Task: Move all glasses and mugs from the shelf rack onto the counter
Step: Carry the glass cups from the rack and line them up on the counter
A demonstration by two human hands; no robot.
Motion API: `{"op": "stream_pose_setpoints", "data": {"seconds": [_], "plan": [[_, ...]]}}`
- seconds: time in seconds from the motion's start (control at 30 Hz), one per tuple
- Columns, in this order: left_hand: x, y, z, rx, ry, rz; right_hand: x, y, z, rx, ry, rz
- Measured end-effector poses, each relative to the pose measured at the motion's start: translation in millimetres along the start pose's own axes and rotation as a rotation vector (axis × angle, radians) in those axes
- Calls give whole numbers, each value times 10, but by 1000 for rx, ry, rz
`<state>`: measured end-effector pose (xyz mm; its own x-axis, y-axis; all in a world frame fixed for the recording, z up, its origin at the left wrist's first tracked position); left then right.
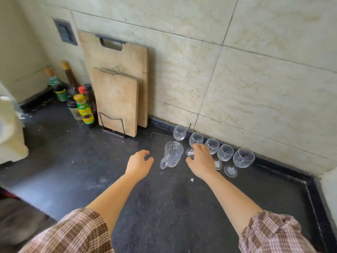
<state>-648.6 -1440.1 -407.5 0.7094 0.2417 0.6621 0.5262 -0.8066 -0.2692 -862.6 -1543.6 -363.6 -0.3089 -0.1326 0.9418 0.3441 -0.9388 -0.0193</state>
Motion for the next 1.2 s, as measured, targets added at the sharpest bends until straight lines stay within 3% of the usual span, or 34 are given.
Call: {"op": "stream_pose_setpoints", "data": {"seconds": [0.2,0.53,0.7,1.07,1.2], "plan": [[914,-751,546,85,126,-167,-462,-383,1324,323,-6,201],[2690,-2317,1883,269,297,-551,-856,-1737,3750,859,15,359],[3438,-3375,2706,422,382,-628,-933,-2859,4935,1114,-38,353],[4953,-6081,4364,732,504,-821,-1176,-5726,7107,1467,-16,301],[5374,-6844,4828,828,442,-875,-1213,-6580,7750,1574,-16,329]]}}
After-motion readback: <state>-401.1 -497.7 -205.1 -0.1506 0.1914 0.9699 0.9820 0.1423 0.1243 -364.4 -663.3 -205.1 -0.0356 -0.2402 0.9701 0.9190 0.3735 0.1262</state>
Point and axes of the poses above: each hand's wrist, its own y-axis towards the middle knuckle, its own x-axis out of the back of the hand, z = x × y, the point moved 9 cm from there along y, towards the middle knuckle, and after that the axes turned 2 degrees about -z, right-handed, at the moved point
